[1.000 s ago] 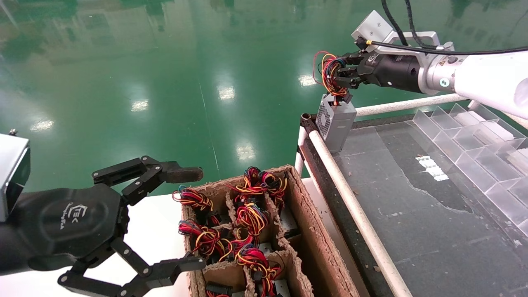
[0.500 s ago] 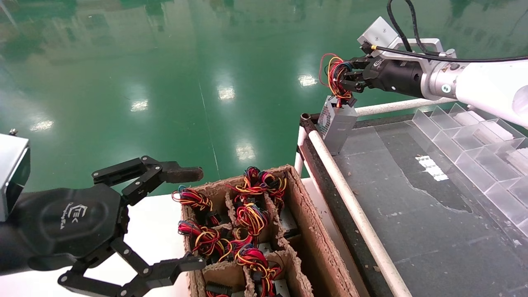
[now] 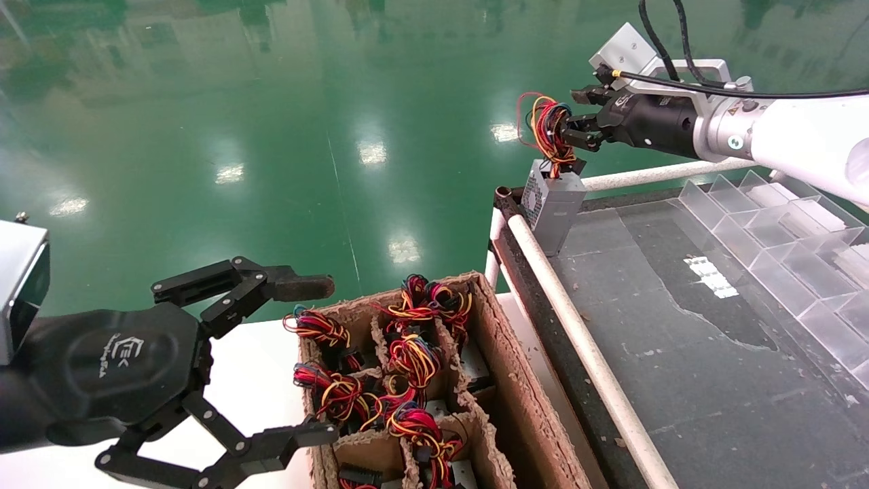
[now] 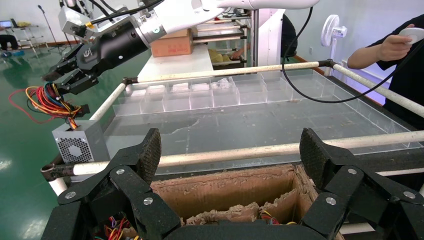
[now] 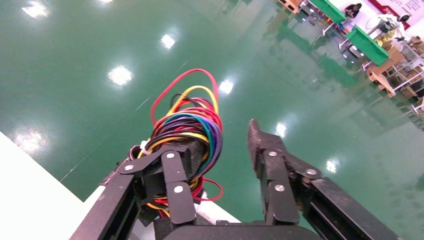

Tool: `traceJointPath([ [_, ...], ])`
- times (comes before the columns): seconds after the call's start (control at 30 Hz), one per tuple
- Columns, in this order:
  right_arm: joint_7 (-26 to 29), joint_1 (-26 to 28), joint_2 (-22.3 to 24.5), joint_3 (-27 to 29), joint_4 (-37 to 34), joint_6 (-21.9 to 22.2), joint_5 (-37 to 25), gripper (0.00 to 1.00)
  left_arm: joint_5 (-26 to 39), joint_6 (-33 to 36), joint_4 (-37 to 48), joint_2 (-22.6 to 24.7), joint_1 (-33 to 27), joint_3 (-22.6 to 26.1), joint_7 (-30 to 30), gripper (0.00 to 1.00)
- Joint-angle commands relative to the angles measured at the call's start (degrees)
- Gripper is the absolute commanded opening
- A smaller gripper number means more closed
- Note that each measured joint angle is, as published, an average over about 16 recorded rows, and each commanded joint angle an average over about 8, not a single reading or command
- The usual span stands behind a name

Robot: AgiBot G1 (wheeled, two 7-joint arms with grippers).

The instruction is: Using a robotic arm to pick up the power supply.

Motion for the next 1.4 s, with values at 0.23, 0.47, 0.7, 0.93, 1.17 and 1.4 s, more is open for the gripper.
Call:
traceJointPath([
  [0.23, 0.4, 0.29, 0.06, -0.27, 0.01, -0.98, -0.38, 1.0, -0.01, 0.0, 0.0, 0.0, 0.0, 0.01, 0.01, 1.0],
  [0.47, 1.54, 1.09, 0.7, -0.63, -0.15, -3.67, -0.91, 1.0, -0.02, -0.01, 0.0, -0.01, -0.01, 0.02, 0.01, 1.0],
  [0.7, 2.74, 1.9, 1.44, -1.98, -0.59, -6.2, -2.85, 1.0, -0.02, -0.01, 0.0, -0.01, -0.01, 0.03, 0.02, 1.0],
  [0.93, 4.03, 2.77, 2.16, -2.72, -0.72, -7.04, -3.91, 1.0, -0.03, -0.02, 0.0, -0.02, -0.01, 0.04, 0.02, 1.0],
  [1.17, 4.83, 4.53, 3.98, -0.78, 0.33, -8.13, -1.12, 1.0, -0.04, -0.02, 0.0, -0.02, -0.01, 0.05, 0.03, 1.0],
  [1.4, 2.35, 5.97, 6.8, 2.74, 2.52, -9.78, 3.93, 1.0, -0.04, -0.03, 0.0, -0.02, -0.01, 0.06, 0.03, 1.0],
])
